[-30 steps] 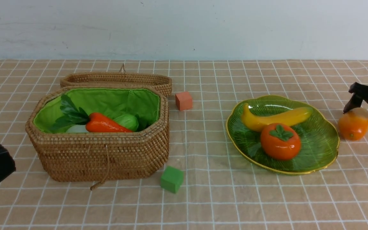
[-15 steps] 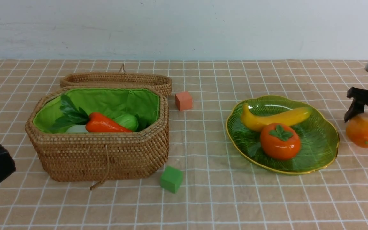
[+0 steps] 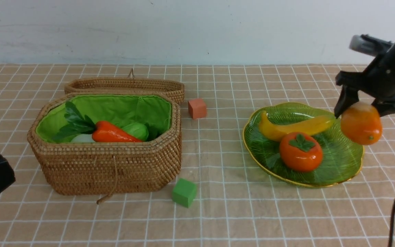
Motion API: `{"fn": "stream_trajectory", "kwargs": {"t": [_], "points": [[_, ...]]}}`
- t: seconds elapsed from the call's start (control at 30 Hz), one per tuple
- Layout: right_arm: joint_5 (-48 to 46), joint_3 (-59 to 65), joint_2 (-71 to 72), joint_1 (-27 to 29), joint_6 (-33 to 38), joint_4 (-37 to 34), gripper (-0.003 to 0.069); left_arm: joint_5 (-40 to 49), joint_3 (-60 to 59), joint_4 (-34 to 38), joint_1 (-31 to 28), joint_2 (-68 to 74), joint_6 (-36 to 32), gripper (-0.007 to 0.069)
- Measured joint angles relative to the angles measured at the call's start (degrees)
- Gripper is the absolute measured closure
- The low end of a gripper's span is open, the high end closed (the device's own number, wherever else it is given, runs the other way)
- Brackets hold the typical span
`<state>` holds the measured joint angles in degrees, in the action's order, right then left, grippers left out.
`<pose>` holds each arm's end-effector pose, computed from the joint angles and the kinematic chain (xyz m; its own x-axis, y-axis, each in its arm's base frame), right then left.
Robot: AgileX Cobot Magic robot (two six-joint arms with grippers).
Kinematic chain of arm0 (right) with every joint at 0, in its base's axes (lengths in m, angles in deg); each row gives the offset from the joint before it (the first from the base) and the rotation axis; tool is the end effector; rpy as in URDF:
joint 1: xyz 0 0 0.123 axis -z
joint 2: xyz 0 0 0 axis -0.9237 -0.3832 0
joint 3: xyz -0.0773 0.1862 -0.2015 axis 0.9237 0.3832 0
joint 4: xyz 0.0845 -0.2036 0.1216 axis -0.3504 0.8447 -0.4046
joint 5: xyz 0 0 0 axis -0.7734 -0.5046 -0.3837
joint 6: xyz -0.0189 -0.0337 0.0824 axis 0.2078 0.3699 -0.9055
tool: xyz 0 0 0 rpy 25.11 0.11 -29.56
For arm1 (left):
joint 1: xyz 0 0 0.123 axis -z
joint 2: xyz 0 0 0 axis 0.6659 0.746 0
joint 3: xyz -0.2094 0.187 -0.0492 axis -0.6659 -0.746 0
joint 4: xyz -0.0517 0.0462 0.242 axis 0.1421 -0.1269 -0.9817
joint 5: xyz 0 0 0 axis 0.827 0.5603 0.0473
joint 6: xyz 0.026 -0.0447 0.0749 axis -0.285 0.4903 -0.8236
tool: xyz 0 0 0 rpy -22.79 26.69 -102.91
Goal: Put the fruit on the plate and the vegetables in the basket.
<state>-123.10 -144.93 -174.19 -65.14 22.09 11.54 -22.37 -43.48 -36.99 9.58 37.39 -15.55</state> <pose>0.4549 0.0012 0.2563 -0.9603 0.1659 -0.2244 0.1105 0.9644 0.2403 0.0513 -0.0422 0.3595 -0.0802 -0.0607 -0.9949 0.6747 0.7314 -0.0990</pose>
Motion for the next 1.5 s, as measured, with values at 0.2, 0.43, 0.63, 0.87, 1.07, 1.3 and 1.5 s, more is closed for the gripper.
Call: {"fn": "stream_trajectory", "kwargs": {"t": [0.2, 0.43, 0.63, 0.87, 1.07, 1.3, 1.5], "points": [[0.01, 0.13, -2.0, -2.58, -4.08, 5.4, 0.0108, 0.73, 0.0, -0.91, 0.0, 0.0, -0.06, 0.0594], [0.01, 0.31, 0.46, -2.91, -3.82, 5.18, 0.0029, 2.64, 0.0, -2.68, 0.0, 0.0, -0.06, 0.0588], [0.42, 9.52, 16.11, -3.58, -3.17, 5.0, 0.0217, 1.65, -0.26, -2.93, 0.0, -1.47, 1.02, 0.0636], [0.95, 38.09, 48.23, -4.06, -3.05, 5.33, 0.0513, -2.1, -8.93, -3.28, 0.0, -10.2, 6.66, 0.0638], [4.58, 55.81, 76.48, -4.06, -3.05, 6.51, 0.0631, -9.5, -18.1, -7.32, 0.0, -15.13, 9.96, 0.0638], [6.34, 67.04, 100.68, -4.06, -4.3, 7.78, 0.0643, -15.16, -20.65, -12.92, 0.0, -16.06, 10.39, 0.0638], [28.44, 80.98, 117.54, -4.06, -6.81, 7.6, 0.0624, -12.87, -20.65, -12.92, 0.0, -16.06, 10.45, 0.0638]]}}
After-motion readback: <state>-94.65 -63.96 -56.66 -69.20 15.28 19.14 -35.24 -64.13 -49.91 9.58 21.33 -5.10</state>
